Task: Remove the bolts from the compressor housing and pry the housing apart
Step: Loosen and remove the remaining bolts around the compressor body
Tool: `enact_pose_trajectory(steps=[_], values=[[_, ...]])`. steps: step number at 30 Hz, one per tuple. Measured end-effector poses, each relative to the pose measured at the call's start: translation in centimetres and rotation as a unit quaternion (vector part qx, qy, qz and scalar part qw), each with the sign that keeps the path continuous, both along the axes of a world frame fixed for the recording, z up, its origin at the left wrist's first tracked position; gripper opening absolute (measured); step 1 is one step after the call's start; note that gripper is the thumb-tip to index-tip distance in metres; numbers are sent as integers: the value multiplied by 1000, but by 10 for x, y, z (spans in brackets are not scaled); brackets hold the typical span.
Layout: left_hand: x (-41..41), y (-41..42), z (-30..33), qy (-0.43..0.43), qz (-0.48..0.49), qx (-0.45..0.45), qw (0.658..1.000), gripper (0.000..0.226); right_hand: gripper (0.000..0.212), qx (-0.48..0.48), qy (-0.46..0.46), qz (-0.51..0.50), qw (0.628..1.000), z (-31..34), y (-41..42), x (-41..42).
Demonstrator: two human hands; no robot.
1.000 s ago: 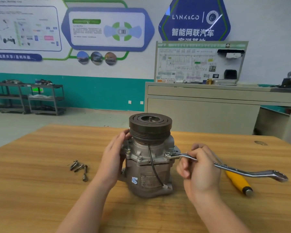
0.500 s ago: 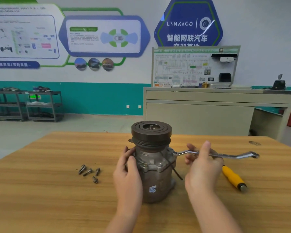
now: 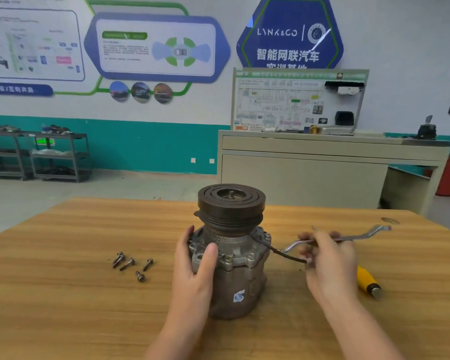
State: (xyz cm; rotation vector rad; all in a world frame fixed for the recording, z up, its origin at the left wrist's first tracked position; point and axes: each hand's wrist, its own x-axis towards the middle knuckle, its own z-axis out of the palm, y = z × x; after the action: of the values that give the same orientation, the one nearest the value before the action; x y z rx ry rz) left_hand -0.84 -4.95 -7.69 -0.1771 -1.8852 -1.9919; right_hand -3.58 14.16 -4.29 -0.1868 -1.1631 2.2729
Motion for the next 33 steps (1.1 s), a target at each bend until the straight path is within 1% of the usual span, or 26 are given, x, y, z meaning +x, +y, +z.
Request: enact_pose_trajectory(steps=[2,3,4,5,6,8,11,14,16,18,20,21,22,26,27,28,30,31,33], values=[[-1,-1,-3,4,-6,7,1000,87,24,-1,68,-6,998,12,-2,6],[-1,-1,-3,5,-9,10,1000,89,23,25,89,-18,996,15,-5,9],[-1,-2,-3,6,-14,16,1000,89,23,66,105,-34,992,17,-8,11],[-1,-3,-3,8,-20,23,1000,90,27,115,118,-56,985,18,-10,12],[-1,-3,-3,8,-26,28,999,91,36,165,130,-77,975,17,-13,12],[-1,-5,-4,6,-34,29,999,98,42,253,151,-114,949,12,-17,10],[1,-5,-6,17,-32,-7,999,113,35,322,168,-151,919,5,-24,8],[2,-1,-10,42,-4,-45,998,119,32,372,189,-164,894,1,-29,10],[0,0,-12,52,15,-53,997,123,38,427,204,-194,859,0,-30,11],[-2,0,-13,55,26,-56,997,126,41,490,230,-250,803,1,-33,14],[-2,0,-15,53,31,-63,996,128,38,539,253,-304,744,5,-44,16],[-2,0,-15,49,32,-67,996,131,36,549,252,-320,730,7,-51,17],[-3,1,-15,46,32,-70,996,134,34,550,244,-329,728,8,-58,18],[-6,0,-16,46,27,-74,996,138,33,496,186,-381,758,8,-73,18],[-6,0,-16,46,28,-76,996,138,34,470,181,-383,775,5,-73,18],[-7,0,-17,45,31,-80,995,137,35,429,175,-373,804,3,-73,20],[-8,0,-18,43,33,-81,995,132,38,322,157,-319,877,1,-70,20],[-9,0,-18,44,31,-74,996,129,37,276,143,-290,905,1,-66,18],[-8,1,-18,46,19,-57,997,118,35,194,105,-228,948,5,-51,10]])
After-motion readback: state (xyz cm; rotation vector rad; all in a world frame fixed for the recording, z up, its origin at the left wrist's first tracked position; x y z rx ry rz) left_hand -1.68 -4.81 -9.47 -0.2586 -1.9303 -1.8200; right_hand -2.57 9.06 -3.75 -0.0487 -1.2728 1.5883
